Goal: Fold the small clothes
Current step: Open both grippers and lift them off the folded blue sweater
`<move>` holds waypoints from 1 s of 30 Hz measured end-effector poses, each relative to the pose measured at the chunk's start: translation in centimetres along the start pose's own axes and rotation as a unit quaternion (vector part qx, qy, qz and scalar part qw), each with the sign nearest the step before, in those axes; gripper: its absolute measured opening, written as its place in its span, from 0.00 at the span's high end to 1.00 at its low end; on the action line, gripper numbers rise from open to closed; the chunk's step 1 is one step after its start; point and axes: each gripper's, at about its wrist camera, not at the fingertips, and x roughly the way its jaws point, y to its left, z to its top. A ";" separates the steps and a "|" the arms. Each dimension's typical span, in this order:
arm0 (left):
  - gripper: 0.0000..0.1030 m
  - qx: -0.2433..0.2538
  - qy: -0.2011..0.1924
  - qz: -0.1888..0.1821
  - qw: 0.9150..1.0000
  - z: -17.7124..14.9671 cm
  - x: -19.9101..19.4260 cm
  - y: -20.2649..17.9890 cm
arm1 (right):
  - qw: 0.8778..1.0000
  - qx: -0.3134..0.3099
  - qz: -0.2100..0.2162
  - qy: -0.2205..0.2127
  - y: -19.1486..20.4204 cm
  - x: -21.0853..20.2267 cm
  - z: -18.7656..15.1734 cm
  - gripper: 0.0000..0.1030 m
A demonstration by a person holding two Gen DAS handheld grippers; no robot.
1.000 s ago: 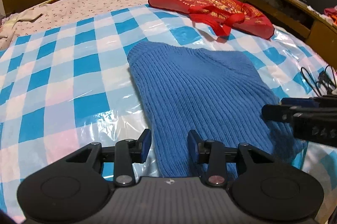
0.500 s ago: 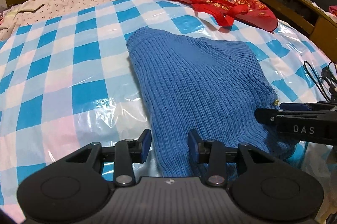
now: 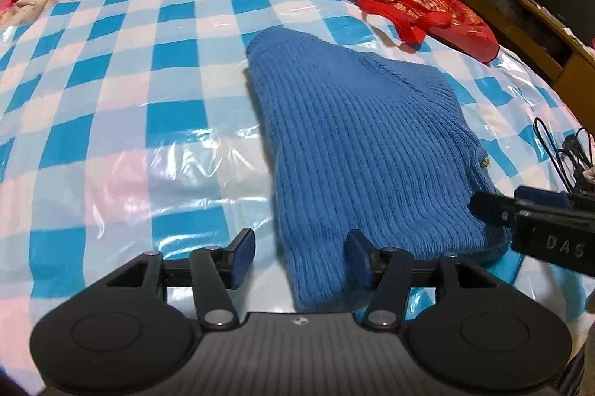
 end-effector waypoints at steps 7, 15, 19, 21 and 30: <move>0.31 0.009 -0.003 0.007 1.000 -1.2 -0.7 -0.2 | 1.000 0.011 -0.016 0.017 0.1 0.2 -1.3 0.45; 0.31 0.007 0.005 -0.009 1.000 -1.9 -1.0 0.3 | 0.999 -0.002 -0.044 0.026 0.6 0.3 -1.8 0.42; 0.31 0.012 -0.007 -0.004 1.000 -2.4 -2.0 0.2 | 0.998 0.001 -0.051 0.022 0.8 -0.4 -1.8 0.42; 0.28 0.024 -0.013 0.003 1.000 -2.6 -2.4 -0.2 | 0.998 0.002 -0.055 0.017 0.9 -1.0 -1.9 0.42; 0.19 0.031 -0.023 0.023 0.999 -3.3 -2.9 -0.9 | 0.998 0.003 -0.059 0.019 1.5 -3.0 -3.0 0.41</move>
